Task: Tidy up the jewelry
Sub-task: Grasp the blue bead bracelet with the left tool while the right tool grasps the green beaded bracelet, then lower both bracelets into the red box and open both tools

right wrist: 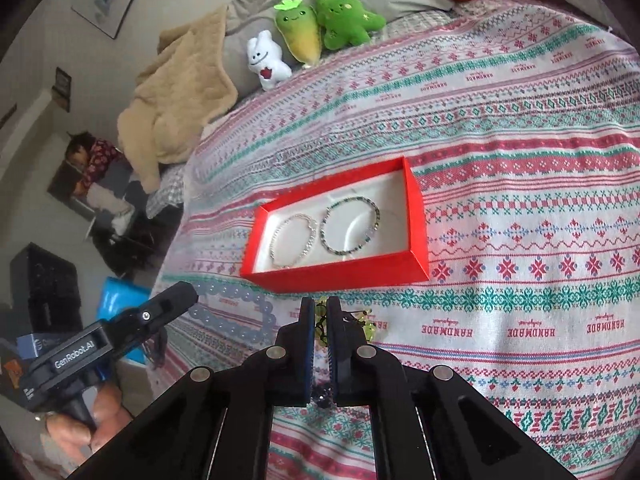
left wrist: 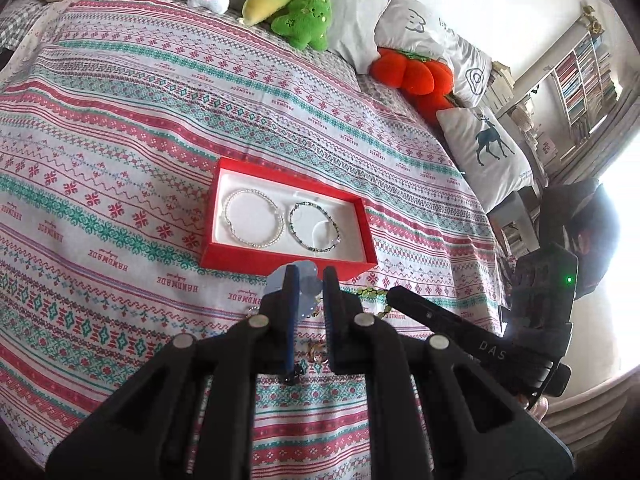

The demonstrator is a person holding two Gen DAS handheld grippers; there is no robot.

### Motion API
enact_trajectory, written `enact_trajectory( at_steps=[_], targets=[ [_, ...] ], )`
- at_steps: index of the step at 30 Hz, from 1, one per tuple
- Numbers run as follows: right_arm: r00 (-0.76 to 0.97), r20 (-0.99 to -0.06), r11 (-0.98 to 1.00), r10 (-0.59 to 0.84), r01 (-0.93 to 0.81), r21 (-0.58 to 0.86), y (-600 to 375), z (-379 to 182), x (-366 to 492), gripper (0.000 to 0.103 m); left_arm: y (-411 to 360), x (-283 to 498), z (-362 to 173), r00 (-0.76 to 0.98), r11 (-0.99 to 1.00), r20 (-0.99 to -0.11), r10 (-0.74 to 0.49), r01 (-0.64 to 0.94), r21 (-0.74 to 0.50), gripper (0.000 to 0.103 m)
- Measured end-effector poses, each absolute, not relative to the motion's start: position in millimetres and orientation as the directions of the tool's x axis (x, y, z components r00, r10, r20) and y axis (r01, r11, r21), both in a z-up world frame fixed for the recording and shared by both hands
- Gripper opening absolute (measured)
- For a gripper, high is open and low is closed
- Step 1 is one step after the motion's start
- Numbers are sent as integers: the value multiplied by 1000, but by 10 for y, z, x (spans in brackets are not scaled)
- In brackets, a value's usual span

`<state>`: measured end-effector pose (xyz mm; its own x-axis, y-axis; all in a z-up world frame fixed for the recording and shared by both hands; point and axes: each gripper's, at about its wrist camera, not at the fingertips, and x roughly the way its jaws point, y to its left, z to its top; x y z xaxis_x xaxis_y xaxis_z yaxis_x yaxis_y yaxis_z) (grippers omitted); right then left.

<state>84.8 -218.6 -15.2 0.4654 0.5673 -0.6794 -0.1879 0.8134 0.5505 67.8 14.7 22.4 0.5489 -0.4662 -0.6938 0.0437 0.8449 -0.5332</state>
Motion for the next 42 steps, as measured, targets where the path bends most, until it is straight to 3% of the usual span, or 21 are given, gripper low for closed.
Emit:
enact_trajectory(
  at_steps=[12,23,35,42],
  targets=[
    [494,-650,802,577,-194,565,-2214,-28,891,5,71,746,371,563,814,-645,-518,94,-573,13],
    [577,-562,768,593,-196,610,-2293,146,1010,5,47,1001,374,590,788,-601,-539,102,-607,13],
    [601,-600,809,529,-142,571,-2347,41,1292,6,56,1243,143,562,762,-608,-561,62,-645,13],
    [589,-640,837,494,-122,534,-2301,-70,1397,6,141,1346,-28,563,787,-648,-514,10,-616,13]
  ],
)
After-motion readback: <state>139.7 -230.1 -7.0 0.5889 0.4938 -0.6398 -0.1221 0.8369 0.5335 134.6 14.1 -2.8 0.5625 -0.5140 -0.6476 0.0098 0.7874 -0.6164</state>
